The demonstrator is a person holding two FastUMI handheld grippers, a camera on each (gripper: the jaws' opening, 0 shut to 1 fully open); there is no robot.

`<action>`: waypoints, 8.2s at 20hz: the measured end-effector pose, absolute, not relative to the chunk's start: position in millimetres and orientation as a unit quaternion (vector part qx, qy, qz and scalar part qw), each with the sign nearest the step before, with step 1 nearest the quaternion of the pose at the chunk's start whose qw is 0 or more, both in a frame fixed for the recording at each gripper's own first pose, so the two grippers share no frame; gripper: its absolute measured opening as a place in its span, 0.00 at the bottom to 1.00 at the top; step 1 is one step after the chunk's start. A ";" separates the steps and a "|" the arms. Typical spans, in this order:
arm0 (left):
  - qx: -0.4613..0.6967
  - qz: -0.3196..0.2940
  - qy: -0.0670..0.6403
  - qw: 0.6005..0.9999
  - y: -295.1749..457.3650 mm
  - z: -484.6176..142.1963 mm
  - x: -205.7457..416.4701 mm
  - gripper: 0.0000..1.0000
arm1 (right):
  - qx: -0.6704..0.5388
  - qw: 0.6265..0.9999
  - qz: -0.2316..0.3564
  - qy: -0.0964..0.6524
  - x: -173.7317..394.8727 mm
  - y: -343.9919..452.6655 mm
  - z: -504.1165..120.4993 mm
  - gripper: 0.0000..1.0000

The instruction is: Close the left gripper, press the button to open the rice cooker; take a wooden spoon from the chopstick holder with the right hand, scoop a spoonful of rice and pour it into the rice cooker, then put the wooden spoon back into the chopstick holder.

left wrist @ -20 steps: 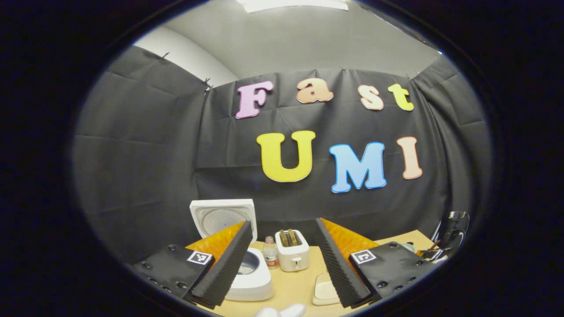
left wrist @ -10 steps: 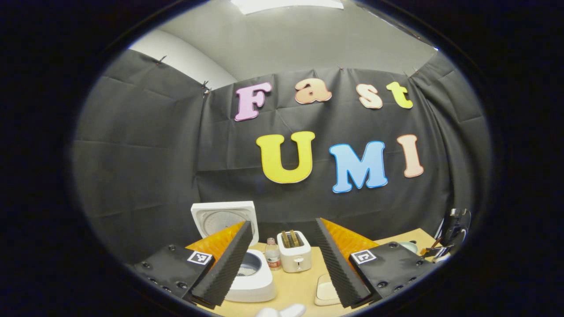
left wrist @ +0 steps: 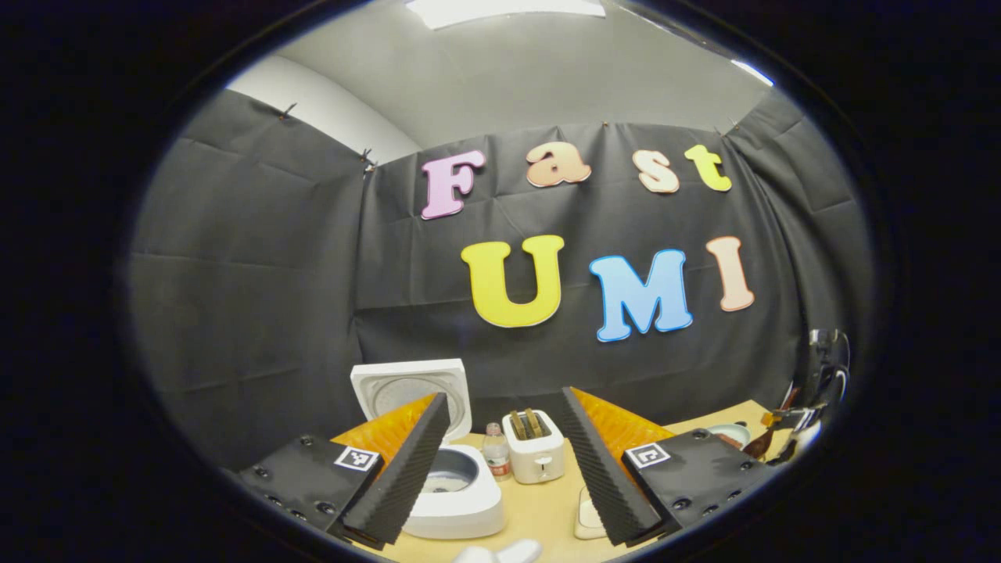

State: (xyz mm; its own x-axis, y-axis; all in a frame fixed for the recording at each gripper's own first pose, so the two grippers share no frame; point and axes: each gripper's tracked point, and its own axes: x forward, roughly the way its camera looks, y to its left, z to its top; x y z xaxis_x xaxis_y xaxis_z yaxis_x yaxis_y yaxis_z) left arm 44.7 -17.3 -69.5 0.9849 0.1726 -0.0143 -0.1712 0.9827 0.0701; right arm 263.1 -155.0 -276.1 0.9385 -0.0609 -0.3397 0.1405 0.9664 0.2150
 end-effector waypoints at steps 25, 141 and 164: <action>0.039 0.123 0.032 0.991 96.0 -109.2 5.9 0.98 | -0.011 0.978 0.080 0.191 249.3 92.2 -288.1 0.17; 0.055 0.269 0.075 0.959 269.2 -148.6 -64.0 1.00 | -0.080 0.946 0.305 0.074 219.1 517.0 -199.9 0.17; 0.061 0.239 0.056 0.968 231.9 -136.3 -56.2 0.97 | 0.177 0.928 0.297 0.142 219.6 457.3 -149.4 0.17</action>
